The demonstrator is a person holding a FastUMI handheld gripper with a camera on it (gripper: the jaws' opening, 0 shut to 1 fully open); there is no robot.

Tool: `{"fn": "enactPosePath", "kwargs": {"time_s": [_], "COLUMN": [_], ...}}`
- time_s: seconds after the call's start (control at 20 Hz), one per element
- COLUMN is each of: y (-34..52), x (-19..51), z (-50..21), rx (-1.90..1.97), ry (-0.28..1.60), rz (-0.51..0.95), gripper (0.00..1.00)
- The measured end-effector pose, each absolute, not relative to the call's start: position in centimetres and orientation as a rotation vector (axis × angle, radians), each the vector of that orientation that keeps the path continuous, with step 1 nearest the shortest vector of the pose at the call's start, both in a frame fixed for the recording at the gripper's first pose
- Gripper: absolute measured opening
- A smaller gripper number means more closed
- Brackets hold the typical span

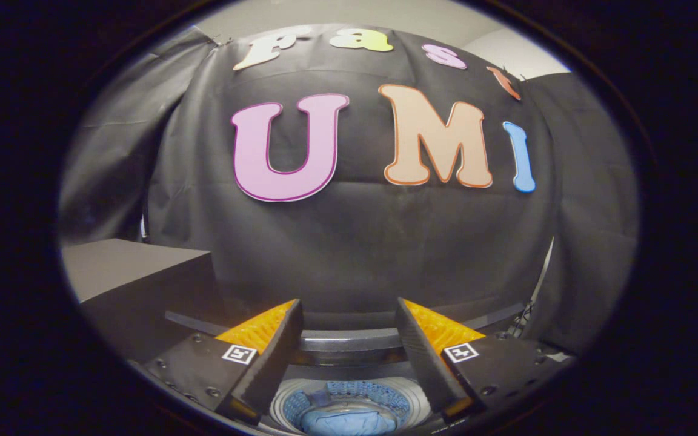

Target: Put the clothes into the washing machine and then close the washing machine lid.

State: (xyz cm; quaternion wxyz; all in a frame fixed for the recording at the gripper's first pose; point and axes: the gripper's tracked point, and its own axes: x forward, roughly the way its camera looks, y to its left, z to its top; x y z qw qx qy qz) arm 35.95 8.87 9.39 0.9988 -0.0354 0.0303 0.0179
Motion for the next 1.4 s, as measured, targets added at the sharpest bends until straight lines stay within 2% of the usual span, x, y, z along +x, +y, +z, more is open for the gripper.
{"fn": "enactPosePath", "kwargs": {"time_s": [0.3, 0.7, 0.95, 1.3, 1.4], "y": [7.5, 11.3, 12.4, 11.7, 11.4], "x": [32.3, 25.3, 21.5, 20.9, 18.4], "z": [4.6, 7.4, 8.1, 6.3, 6.1], "rx": [-0.098, -0.012, 0.021, 0.063, 0.087], "ry": [0.164, 0.018, 0.024, 0.076, 0.064], "rz": [-0.05, -0.033, -0.03, -0.003, -0.009], "gripper": [0.96, 0.96, 0.96, 0.96, 0.97]}}
